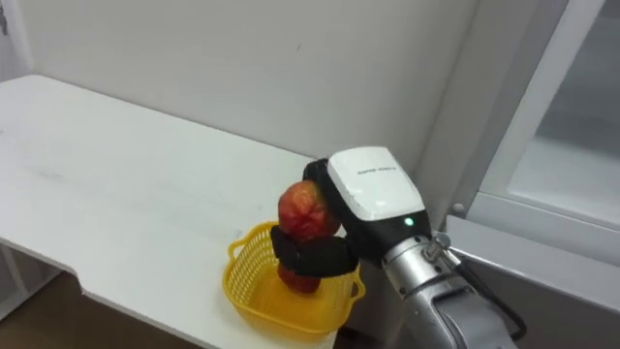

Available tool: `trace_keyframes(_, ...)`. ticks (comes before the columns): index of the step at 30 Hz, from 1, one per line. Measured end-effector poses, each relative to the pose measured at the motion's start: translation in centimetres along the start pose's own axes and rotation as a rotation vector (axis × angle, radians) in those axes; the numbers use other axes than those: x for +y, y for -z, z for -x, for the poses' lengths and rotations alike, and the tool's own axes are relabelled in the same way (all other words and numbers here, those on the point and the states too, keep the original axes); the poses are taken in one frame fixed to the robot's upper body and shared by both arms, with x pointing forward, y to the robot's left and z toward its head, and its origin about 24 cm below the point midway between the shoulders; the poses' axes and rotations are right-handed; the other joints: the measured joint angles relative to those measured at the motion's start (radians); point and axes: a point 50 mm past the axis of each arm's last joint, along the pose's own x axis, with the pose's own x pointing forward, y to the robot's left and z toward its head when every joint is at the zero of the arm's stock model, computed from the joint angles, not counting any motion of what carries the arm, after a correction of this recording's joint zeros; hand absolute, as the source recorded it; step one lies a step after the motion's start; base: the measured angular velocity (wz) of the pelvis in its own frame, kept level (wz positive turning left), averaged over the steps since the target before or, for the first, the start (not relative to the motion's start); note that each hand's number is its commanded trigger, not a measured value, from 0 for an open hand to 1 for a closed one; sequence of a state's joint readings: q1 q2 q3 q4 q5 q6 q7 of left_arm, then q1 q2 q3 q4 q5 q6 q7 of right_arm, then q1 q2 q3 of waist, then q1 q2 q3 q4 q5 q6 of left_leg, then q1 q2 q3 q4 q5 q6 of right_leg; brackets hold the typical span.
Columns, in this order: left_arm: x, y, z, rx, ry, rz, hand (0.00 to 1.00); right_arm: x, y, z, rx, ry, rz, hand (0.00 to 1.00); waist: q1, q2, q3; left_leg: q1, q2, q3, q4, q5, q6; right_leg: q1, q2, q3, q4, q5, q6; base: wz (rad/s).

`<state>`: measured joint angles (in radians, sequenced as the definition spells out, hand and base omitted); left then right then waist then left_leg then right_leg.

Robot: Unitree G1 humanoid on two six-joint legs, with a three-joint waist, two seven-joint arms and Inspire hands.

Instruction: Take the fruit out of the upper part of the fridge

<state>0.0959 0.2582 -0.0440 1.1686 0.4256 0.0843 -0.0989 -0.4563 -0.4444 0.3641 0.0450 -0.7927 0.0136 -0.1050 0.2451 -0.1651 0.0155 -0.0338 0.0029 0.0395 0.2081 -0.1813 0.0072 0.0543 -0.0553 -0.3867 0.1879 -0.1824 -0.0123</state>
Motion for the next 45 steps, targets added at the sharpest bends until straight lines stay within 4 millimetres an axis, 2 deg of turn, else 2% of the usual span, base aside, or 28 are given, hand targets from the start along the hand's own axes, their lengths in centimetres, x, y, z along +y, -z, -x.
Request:
trace_keyframes(4, 0.2, -0.5, 0.0, -0.014, -0.004, 0.0, 0.0, 1.9, 1.3, 0.2, 0.067, -0.068, -0.006, 1.0, 0.013, 0.004, 0.0058, -0.011, 0.0, -0.017, 0.013, 0.0, 0.0, -0.002, -0.002, -0.007, 0.0, -0.001, 0.002, 0.12)
trace_keyframes(8, 0.2, -0.6, 0.0, -0.015, 0.001, 0.0, 0.0, 2.1, 1.5, 0.2, 0.072, -0.079, 0.029, 1.0, 0.017, 0.009, 0.0106, -0.024, -0.001, -0.021, 0.012, 0.0, 0.0, -0.005, -0.002, -0.015, -0.002, -0.002, 0.004, 0.05)
trace_keyframes(11, 0.3, -0.6, 0.0, -0.017, 0.013, 0.011, 0.0, 2.5, 1.8, 0.3, 0.087, -0.094, 0.033, 1.0, 0.026, 0.007, 0.0103, -0.026, -0.001, -0.023, 0.013, 0.0, 0.0, -0.005, -0.001, -0.021, -0.002, -0.002, 0.004, 0.0)
trace_keyframes(16, 0.2, -0.4, 0.0, -0.01, 0.035, 0.013, 0.0, 3.3, 2.9, 0.4, 0.128, -0.134, 0.041, 1.0, 0.039, -0.003, 0.0037, -0.027, -0.001, -0.029, 0.022, 0.0, 0.0, -0.004, -0.001, -0.028, -0.001, -0.002, 0.004, 0.06)
trace_keyframes(25, 0.5, -0.2, 0.0, -0.005, 0.041, 0.007, 0.0, 4.1, 4.3, 0.6, 0.198, -0.182, 0.056, 1.0, 0.054, -0.005, 0.0035, -0.033, 0.0, -0.029, 0.029, 0.0, 0.0, -0.004, -0.002, -0.028, -0.001, -0.002, 0.004, 0.0)
trace_keyframes(26, 0.5, -0.2, 0.0, -0.005, 0.041, 0.007, 0.0, 4.2, 4.3, 0.6, 0.201, -0.183, 0.057, 0.95, 0.056, -0.005, 0.0035, -0.034, 0.0, -0.029, 0.028, 0.0, 0.0, -0.004, -0.002, -0.029, 0.0, -0.002, 0.004, 0.0)
trace_keyframes(27, 0.5, -0.2, 0.0, -0.006, 0.041, 0.007, 0.0, 4.2, 4.4, 0.7, 0.209, -0.186, 0.058, 0.72, 0.059, -0.005, 0.0034, -0.034, 0.0, -0.03, 0.028, 0.0, 0.0, -0.003, -0.003, -0.029, 0.0, -0.002, 0.004, 0.0)
trace_keyframes(28, 0.5, -0.2, 0.0, -0.006, 0.041, 0.007, 0.0, 4.3, 4.5, 0.7, 0.212, -0.188, 0.059, 0.33, 0.061, -0.006, 0.0034, -0.034, 0.0, -0.031, 0.029, 0.0, 0.0, -0.003, -0.003, -0.03, 0.0, -0.002, 0.004, 0.0)
trace_keyframes(29, 0.5, -0.2, 0.0, -0.006, 0.041, 0.007, 0.0, 4.3, 4.5, 0.7, 0.212, -0.188, 0.059, 0.0, 0.061, -0.006, 0.0034, -0.035, 0.0, -0.032, 0.03, 0.0, 0.0, -0.002, -0.003, -0.03, 0.0, -0.002, 0.004, 0.0)
trace_keyframes(45, 0.5, -0.3, 0.0, -0.01, 0.051, 0.006, 0.0, 4.8, 4.8, 0.9, 0.227, -0.213, 0.061, 0.0, 0.061, -0.01, 0.0071, -0.052, -0.001, -0.043, 0.053, -0.001, 0.0, -0.002, -0.003, -0.038, 0.001, -0.002, 0.004, 0.03)
